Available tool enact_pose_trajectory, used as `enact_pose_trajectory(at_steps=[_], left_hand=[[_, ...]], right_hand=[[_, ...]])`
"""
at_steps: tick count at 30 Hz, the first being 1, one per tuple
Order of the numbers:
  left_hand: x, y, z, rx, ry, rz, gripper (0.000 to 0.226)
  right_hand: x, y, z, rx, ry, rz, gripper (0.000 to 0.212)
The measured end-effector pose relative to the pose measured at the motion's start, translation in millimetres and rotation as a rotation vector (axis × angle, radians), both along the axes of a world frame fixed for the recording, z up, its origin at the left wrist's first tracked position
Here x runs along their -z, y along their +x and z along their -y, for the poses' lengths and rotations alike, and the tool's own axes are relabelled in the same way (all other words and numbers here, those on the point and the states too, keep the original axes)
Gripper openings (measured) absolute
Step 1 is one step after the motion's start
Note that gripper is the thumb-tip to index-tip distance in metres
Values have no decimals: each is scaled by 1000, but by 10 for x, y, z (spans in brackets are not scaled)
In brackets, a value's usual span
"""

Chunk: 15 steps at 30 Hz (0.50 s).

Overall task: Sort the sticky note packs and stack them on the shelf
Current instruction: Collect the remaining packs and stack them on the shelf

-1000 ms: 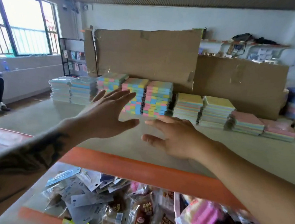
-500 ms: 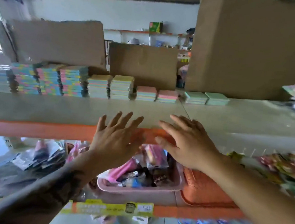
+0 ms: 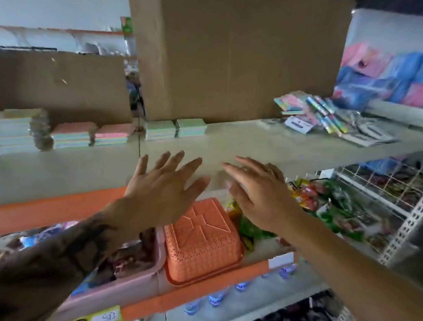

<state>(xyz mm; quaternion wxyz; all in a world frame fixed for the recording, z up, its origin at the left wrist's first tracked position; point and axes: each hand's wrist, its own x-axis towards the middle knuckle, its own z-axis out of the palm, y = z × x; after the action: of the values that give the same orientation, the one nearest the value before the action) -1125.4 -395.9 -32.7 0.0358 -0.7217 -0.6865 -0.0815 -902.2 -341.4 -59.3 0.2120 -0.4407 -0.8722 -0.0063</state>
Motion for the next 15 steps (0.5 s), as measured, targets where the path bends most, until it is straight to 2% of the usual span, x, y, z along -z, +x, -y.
enact_pose_trajectory(at_steps=[1,4,8,11,15], left_hand=[[-54,134,-132,54,-32,-4,86],[-215,522,-629,151,-66,14,60],[-392,951,-1382,208,-104,5,67],[-515,1197,-1869,242,-59,1,71],[-599,1458,-2412,343,88,28,59]], right_hand=[[-23,121,-85,-17,7,-38,52],[-161,467,-363,-21,19,-132,76],[-366,870,-774,25,28,-108,88],[-526,1167,-1149,59,26,-81,88],[-690,1520,-1700,105,68,-52,83]])
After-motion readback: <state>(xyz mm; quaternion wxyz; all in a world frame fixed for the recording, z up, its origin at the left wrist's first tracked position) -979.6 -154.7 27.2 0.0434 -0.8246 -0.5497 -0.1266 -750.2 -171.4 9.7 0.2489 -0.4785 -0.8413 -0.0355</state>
